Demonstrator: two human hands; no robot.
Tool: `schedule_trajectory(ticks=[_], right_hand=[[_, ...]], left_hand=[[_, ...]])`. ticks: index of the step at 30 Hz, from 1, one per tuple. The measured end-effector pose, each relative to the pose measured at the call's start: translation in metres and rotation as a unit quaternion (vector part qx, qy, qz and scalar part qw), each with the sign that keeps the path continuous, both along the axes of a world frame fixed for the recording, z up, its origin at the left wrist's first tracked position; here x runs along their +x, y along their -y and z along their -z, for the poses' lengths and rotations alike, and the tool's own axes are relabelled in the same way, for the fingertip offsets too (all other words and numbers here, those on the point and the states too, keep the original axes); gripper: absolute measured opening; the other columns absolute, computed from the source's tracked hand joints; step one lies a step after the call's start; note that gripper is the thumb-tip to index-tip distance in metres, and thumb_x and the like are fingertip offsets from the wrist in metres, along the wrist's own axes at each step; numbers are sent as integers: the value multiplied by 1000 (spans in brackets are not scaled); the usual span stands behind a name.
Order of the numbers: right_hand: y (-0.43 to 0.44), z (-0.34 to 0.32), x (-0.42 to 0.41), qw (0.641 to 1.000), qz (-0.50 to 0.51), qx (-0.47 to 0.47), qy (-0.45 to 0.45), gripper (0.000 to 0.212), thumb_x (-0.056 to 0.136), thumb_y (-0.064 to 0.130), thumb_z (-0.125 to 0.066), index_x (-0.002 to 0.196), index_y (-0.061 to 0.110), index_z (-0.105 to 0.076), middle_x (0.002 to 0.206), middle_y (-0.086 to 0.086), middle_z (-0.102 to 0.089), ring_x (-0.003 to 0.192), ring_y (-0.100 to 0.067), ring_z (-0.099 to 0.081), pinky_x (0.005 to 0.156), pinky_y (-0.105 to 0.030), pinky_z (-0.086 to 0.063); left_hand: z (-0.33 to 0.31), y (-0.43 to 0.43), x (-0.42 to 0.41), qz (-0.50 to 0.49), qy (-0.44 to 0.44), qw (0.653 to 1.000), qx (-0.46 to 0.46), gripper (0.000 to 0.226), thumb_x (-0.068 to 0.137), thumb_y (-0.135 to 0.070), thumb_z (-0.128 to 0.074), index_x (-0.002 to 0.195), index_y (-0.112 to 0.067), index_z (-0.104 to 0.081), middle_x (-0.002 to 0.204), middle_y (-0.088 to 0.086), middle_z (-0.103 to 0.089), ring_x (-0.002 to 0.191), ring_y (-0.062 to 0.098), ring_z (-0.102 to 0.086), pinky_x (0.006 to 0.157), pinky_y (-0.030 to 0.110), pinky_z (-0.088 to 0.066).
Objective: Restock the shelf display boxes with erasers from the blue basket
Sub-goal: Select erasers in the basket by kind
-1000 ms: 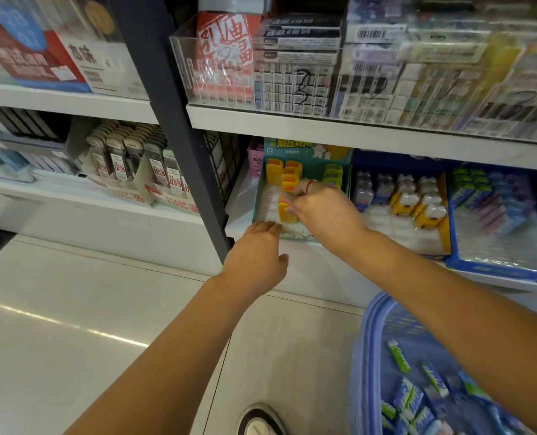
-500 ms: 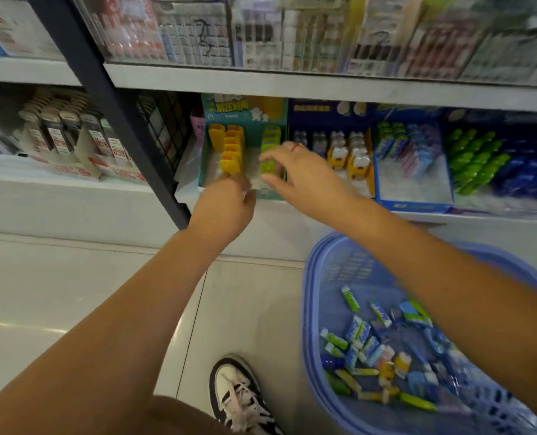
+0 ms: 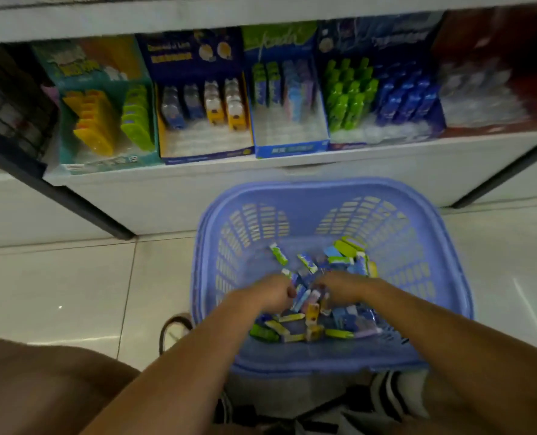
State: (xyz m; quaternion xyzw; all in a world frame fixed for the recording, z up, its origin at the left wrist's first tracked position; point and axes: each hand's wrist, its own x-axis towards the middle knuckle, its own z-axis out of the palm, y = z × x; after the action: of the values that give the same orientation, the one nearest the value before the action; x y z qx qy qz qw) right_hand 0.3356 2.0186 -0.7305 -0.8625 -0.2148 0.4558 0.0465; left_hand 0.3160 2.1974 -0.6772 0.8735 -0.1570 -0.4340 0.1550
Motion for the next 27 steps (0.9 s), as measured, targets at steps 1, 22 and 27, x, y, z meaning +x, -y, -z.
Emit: schedule_trajectory(ticks=[1,22,27], right_hand=[[5,12,-7,1000,-6,14,-12,38,78,16,-69,115,16,-60,117,-11,-62,107,-27,-58,91,-36,-49],[1,49,-8,995,8,85,-42,38,78,32,-71,110,17,-61,106,-5,-65,95,-23,-60,74,-29,-44],[11,7,25,956,220,168,-96,38,69,38,-82,93,17,-62,83,2,-62,74,-12,-58,63,-24,-45]], left_hand=[[15,6,-7,21,-35,999,21,27,91,-16,-50,112,-5,-65,119,20,-61,109,31,-58,87,29,-47],[96,17,-13,-158,-196,967,-28,38,87,-43,-62,99,-7,-67,94,15,-66,76,21,-64,70,28,-50],[61,15,11,-425,-236,844,-226,37,91,-23,-62,111,8,-61,95,22,-64,73,21,-64,78,30,-56]])
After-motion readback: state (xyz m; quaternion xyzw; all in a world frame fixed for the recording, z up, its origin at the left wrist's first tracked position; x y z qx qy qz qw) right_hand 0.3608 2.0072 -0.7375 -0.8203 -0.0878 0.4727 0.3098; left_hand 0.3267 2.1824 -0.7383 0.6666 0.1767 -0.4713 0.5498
